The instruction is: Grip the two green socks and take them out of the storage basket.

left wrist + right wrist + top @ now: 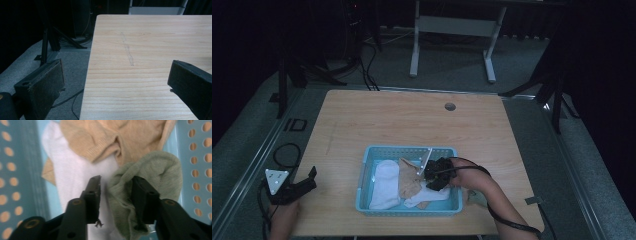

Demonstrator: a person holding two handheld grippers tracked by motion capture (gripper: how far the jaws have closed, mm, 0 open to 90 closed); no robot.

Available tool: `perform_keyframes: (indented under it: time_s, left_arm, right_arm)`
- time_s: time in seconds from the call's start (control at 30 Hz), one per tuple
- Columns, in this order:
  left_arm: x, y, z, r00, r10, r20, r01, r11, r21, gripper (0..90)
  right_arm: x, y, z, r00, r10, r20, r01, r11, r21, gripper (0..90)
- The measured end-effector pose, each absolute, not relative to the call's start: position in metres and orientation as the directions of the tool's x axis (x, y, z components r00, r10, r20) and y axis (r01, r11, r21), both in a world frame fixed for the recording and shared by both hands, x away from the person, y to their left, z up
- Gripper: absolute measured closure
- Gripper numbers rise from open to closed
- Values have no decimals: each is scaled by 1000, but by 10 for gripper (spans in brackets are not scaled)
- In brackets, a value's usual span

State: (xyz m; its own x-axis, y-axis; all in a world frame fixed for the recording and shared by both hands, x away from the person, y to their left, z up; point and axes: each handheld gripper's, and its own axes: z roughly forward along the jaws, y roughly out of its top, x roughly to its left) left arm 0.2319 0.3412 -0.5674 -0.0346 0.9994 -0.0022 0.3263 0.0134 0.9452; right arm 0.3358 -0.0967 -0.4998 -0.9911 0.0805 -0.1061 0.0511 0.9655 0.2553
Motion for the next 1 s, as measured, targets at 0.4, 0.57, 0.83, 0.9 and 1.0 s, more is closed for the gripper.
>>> perform_keyframes:
  time_s: [0.4,0.57,0.83,0.9,1.0]
  left_arm:
    - [232,341,-567,-35,999,-4,327,15,945,3]
    - [232,341,-567,-36,999,-4,327,15,945,4]
    - [232,341,-567,-36,999,-2,329,14,944,3]
    - [232,341,-567,-38,999,-5,327,17,945,3]
    - [232,341,-567,-37,999,-2,328,14,945,3]
  right_arm:
    - [337,-102,-488,-987,83,-139,42,960,277,830]
    - [342,-110,-475,-979,124,-162,63,939,339,808]
    - [341,-119,-450,-971,136,-199,49,921,387,843]
    - [339,-120,-444,-967,125,-224,28,919,393,844]
    - [338,-123,-431,-966,134,-223,28,905,424,845]
